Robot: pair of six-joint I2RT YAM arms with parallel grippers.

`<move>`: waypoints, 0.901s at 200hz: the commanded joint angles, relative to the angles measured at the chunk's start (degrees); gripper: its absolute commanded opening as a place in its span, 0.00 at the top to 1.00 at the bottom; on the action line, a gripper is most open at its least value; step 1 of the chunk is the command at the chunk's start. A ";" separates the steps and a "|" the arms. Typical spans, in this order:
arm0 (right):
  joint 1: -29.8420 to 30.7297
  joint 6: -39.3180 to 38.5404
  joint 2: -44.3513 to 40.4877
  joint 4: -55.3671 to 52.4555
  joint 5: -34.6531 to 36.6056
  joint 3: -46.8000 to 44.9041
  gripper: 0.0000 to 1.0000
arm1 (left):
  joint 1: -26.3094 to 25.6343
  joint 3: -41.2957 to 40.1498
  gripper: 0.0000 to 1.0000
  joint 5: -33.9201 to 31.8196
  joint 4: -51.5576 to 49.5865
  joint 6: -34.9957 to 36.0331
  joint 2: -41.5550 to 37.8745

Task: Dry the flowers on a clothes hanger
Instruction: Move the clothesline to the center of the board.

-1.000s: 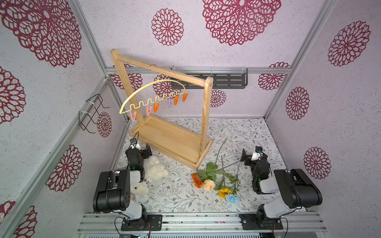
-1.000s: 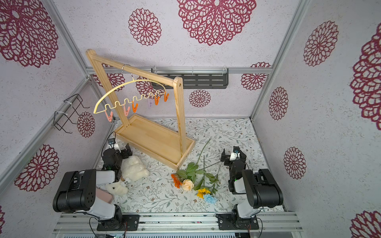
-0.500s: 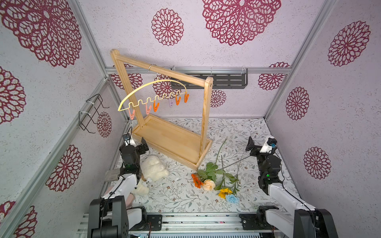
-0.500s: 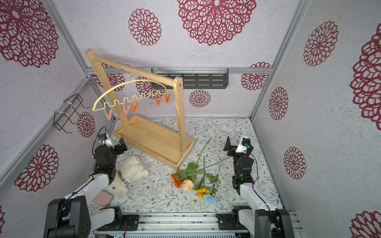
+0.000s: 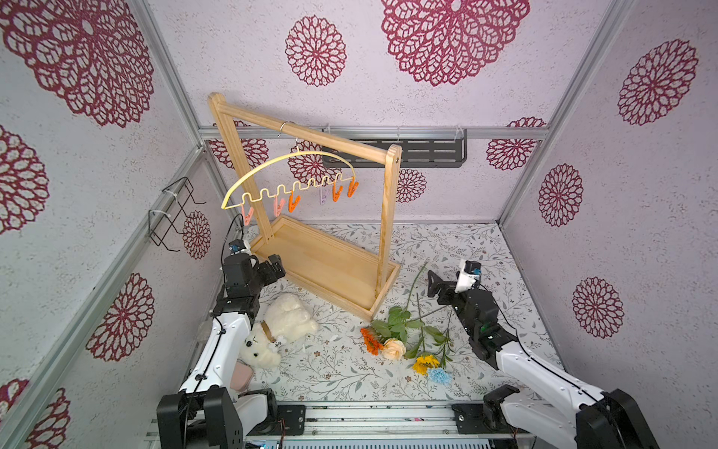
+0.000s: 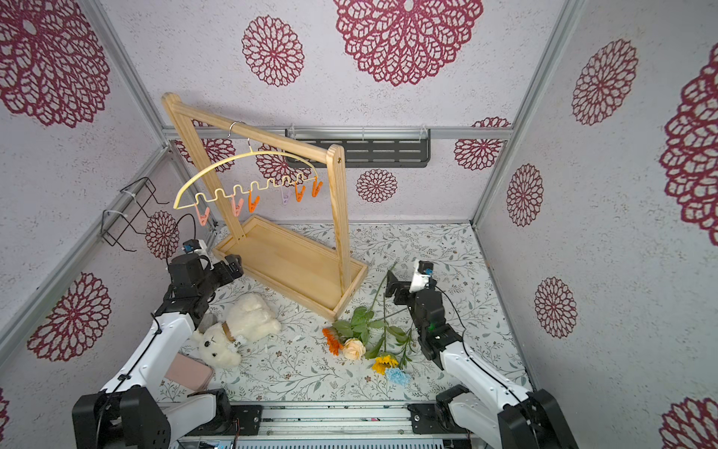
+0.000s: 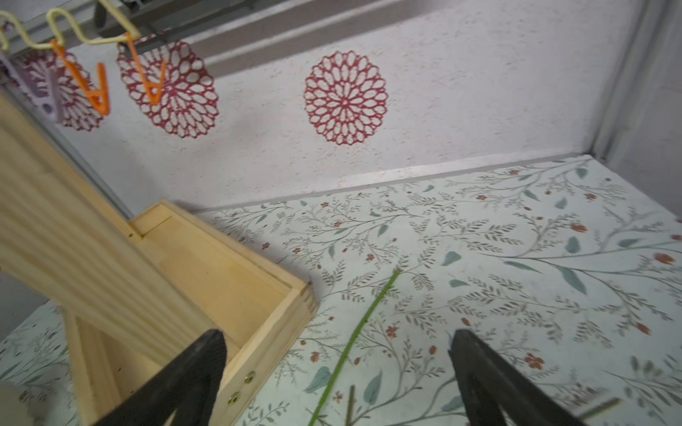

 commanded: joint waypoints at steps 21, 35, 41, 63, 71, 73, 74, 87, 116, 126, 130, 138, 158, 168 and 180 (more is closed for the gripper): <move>11.95 -3.61 12.85 5.63 10.43 11.62 0.01 | 0.31 -2.10 0.02 -3.28 -1.31 -2.01 -2.58; 14.51 -4.43 17.37 6.25 12.24 16.03 0.01 | 0.30 -2.83 0.03 -5.58 -2.78 -2.11 -3.73; 15.19 -4.54 19.14 6.66 12.54 17.68 0.01 | 0.32 -3.19 0.03 -6.34 -3.35 -2.11 -4.33; 17.04 -4.17 23.49 8.13 12.98 22.41 0.01 | 0.35 -5.20 0.03 -8.58 -4.64 -2.86 -6.64; 17.82 -3.77 24.90 7.46 14.11 24.28 0.00 | 0.35 -5.96 0.02 -9.70 -5.11 -3.44 -7.44; 17.88 -3.50 25.29 7.09 14.32 24.74 0.01 | 0.34 -6.16 0.03 -10.01 -5.17 -3.51 -7.60; 17.98 -3.42 25.45 6.91 14.53 24.98 0.00 | 0.38 -6.25 0.03 -10.17 -5.21 -3.56 -7.68; 18.66 -2.28 27.17 5.27 16.84 27.31 0.01 | 0.53 -7.24 0.03 -11.60 -5.51 -4.13 -8.69; 18.90 -0.26 30.56 4.14 21.65 30.28 0.08 | 0.60 -7.93 0.03 -12.89 -5.58 -4.40 -9.54; 18.93 -0.18 31.52 4.05 22.30 31.18 0.14 | 0.65 -7.71 0.03 -12.68 -5.60 -4.28 -9.36; 18.94 -0.16 32.03 4.03 22.52 31.61 0.16 | 0.65 -7.62 0.03 -12.59 -5.60 -4.24 -9.27; 18.93 0.07 32.75 3.55 23.39 32.44 0.20 | 0.65 -7.49 0.03 -12.46 -5.59 -4.33 -9.01; 18.83 -0.22 33.85 1.17 24.82 34.53 0.25 | 0.64 -7.01 0.03 -11.91 -5.92 -5.01 -8.49; 18.64 -0.93 33.89 0.42 25.03 34.96 0.25 | 0.66 -6.96 0.03 -11.58 -6.04 -5.19 -8.51; 18.03 -2.25 34.03 -1.07 23.75 35.59 0.27 | 0.68 -7.04 0.03 -11.66 -5.99 -5.42 -8.61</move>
